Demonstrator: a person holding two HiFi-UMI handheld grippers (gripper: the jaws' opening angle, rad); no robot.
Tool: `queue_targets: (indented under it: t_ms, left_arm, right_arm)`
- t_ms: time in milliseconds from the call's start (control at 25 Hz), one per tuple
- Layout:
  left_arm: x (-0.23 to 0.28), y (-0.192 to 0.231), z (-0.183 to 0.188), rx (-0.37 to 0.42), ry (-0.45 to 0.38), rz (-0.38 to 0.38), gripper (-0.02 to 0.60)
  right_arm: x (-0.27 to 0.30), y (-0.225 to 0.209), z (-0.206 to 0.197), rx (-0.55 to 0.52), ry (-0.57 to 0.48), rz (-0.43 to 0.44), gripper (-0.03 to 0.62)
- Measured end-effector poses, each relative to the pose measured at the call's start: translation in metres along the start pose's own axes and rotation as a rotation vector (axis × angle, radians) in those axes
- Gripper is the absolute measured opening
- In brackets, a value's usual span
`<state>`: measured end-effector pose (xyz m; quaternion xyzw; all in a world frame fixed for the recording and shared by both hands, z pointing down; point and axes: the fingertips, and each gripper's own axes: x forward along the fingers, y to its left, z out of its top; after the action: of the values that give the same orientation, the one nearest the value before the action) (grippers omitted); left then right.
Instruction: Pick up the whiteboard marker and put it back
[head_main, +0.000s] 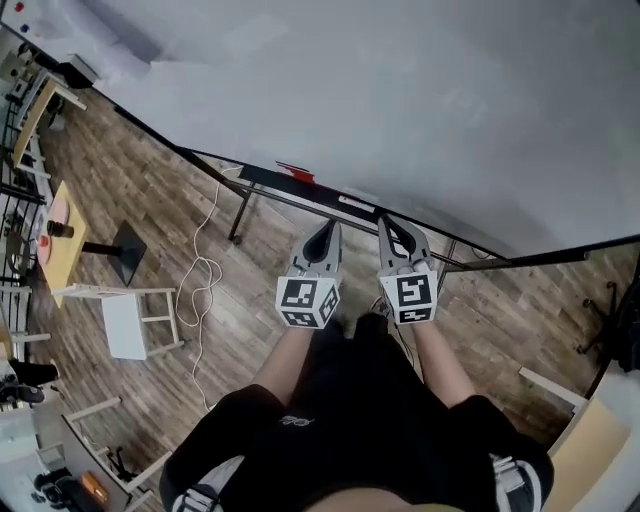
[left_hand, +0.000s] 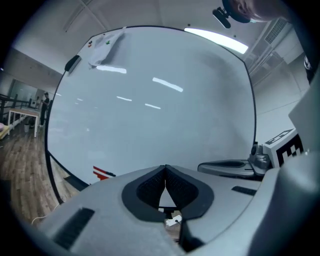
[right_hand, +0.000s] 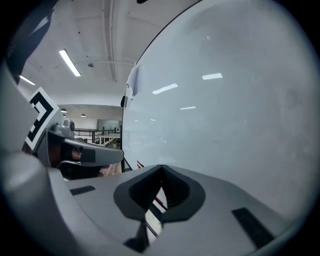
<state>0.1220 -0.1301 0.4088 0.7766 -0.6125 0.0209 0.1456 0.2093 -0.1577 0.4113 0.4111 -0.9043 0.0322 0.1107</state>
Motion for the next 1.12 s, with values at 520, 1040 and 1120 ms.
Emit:
queue_targets:
  t_ms: [520, 1040, 1120]
  left_arm:
    - [-0.078, -0.001, 0.013, 0.078, -0.041, -0.213, 0.007]
    - [-0.115, -0.009, 0.027, 0.097, -0.079, -0.287, 0.008]
    - [-0.114, -0.013, 0.035, 0.098, -0.092, -0.286, 0.007]
  right_arm:
    - [-0.074, 0.064, 0.026, 0.012, -0.080, -0.232, 0.003]
    - [-0.098, 0.102, 0.048, 0.005, -0.102, -0.292, 0.003]
    - [-0.100, 0.100, 0.059, 0.000, -0.124, -0.282, 0.003]
